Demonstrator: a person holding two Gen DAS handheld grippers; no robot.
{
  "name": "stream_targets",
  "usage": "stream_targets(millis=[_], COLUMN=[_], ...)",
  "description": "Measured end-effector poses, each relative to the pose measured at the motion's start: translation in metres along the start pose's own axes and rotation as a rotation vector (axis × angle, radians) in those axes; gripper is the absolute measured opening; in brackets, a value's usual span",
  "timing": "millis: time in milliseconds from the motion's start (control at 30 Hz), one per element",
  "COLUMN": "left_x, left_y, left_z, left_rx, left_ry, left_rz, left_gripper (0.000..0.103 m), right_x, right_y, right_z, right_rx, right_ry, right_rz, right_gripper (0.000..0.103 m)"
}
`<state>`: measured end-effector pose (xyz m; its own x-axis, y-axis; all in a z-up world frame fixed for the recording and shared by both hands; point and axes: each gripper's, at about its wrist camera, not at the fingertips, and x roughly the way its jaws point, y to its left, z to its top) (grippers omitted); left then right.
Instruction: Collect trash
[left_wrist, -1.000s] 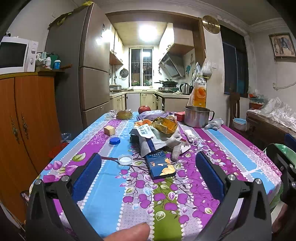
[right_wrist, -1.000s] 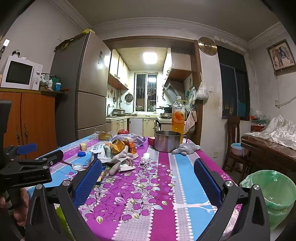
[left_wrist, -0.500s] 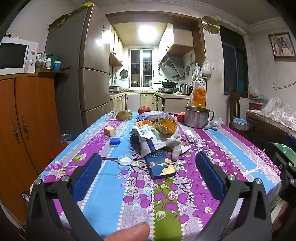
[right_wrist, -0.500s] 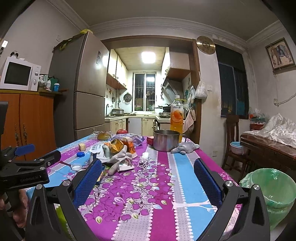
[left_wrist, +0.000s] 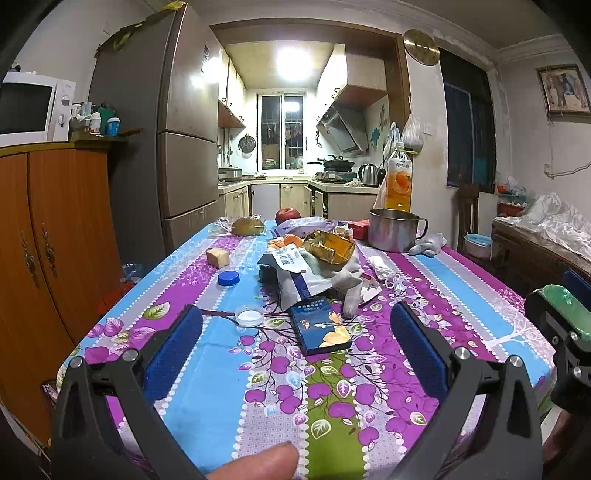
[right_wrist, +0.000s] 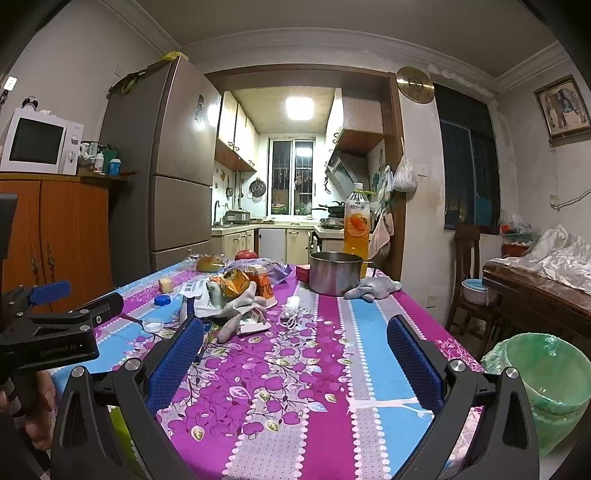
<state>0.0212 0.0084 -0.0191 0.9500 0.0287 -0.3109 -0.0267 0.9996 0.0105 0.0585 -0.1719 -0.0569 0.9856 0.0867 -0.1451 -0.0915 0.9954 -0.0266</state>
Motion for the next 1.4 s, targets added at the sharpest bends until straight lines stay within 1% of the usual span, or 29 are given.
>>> stream_targets(millis=[233, 333, 433, 467, 500, 533, 633, 667, 700, 733, 767, 800, 833, 933, 1000, 1100, 1200, 1267, 1300, 1333, 1367, 1400], left_x=[0.012, 0.022, 0.047, 0.058, 0.069, 0.085, 0.13, 0.141, 0.153, 0.16, 0.169, 0.176, 0.182, 0.201, 0.212, 0.234, 0.255, 0.266, 0.269, 0.276, 0.282, 0.286], left_y=[0.002, 0.007, 0.028, 0.037, 0.047, 0.06, 0.102, 0.112, 0.124, 0.13, 0.136, 0.14, 0.143, 0.15, 0.148, 0.144, 0.138, 0.134, 0.132, 0.132, 0.131, 0.13], left_z=[0.001, 0.005, 0.013, 0.016, 0.018, 0.022, 0.028, 0.029, 0.031, 0.03, 0.031, 0.032, 0.035, 0.039, 0.044, 0.049, 0.048, 0.049, 0.049, 0.049, 0.049, 0.048], left_rx=[0.004, 0.03, 0.017, 0.014, 0.011, 0.002, -0.056, -0.068, -0.076, -0.074, -0.072, -0.067, -0.059, -0.044, -0.016, 0.015, 0.04, 0.054, 0.054, 0.047, 0.044, 0.04], left_ry=[0.026, 0.055, 0.124, 0.153, 0.185, 0.233, 0.36, 0.389, 0.417, 0.436, 0.459, 0.465, 0.472, 0.485, 0.467, 0.475, 0.506, 0.516, 0.524, 0.54, 0.555, 0.565], left_rz=[-0.004, -0.014, -0.015, -0.014, -0.015, -0.017, -0.023, -0.018, -0.017, -0.02, -0.02, -0.024, -0.035, -0.067, -0.084, -0.116, -0.119, -0.124, -0.129, -0.136, -0.139, -0.14], left_gripper=[0.098, 0.098, 0.098, 0.098, 0.098, 0.098, 0.098, 0.098, 0.098, 0.098, 0.098, 0.098, 0.098, 0.098, 0.098, 0.098, 0.098, 0.092, 0.091, 0.087, 0.08, 0.077], right_x=[0.01, 0.023, 0.045, 0.058, 0.067, 0.079, 0.106, 0.119, 0.128, 0.142, 0.154, 0.164, 0.178, 0.203, 0.214, 0.238, 0.254, 0.26, 0.261, 0.262, 0.262, 0.263], right_y=[0.002, 0.005, 0.012, 0.014, 0.016, 0.018, 0.027, 0.032, 0.037, 0.042, 0.048, 0.054, 0.065, 0.098, 0.117, 0.139, 0.148, 0.152, 0.153, 0.156, 0.153, 0.153], right_z=[-0.001, 0.002, 0.005, 0.006, 0.005, 0.006, 0.002, 0.001, -0.001, -0.003, -0.005, -0.007, -0.008, -0.007, -0.005, -0.011, -0.018, -0.023, -0.024, -0.025, -0.024, -0.024], right_rx=[-0.008, -0.019, -0.023, -0.014, -0.009, -0.001, 0.017, 0.022, 0.025, 0.039, 0.051, 0.066, 0.066, 0.04, 0.004, -0.031, -0.049, -0.055, -0.059, -0.065, -0.063, -0.065], right_ry=[0.024, 0.07, 0.154, 0.206, 0.236, 0.283, 0.356, 0.391, 0.412, 0.459, 0.496, 0.526, 0.563, 0.615, 0.627, 0.677, 0.711, 0.728, 0.724, 0.722, 0.722, 0.718], right_rz=[0.008, 0.043, 0.104, 0.139, 0.163, 0.195, 0.279, 0.309, 0.325, 0.345, 0.352, 0.366, 0.384, 0.42, 0.419, 0.379, 0.351, 0.348, 0.342, 0.335, 0.331, 0.322], right_gripper=[0.099, 0.099, 0.099, 0.099, 0.099, 0.099, 0.098, 0.093, 0.086, 0.081, 0.073, 0.071, 0.071, 0.072, 0.073, 0.073, 0.073, 0.073, 0.072, 0.072, 0.069, 0.062])
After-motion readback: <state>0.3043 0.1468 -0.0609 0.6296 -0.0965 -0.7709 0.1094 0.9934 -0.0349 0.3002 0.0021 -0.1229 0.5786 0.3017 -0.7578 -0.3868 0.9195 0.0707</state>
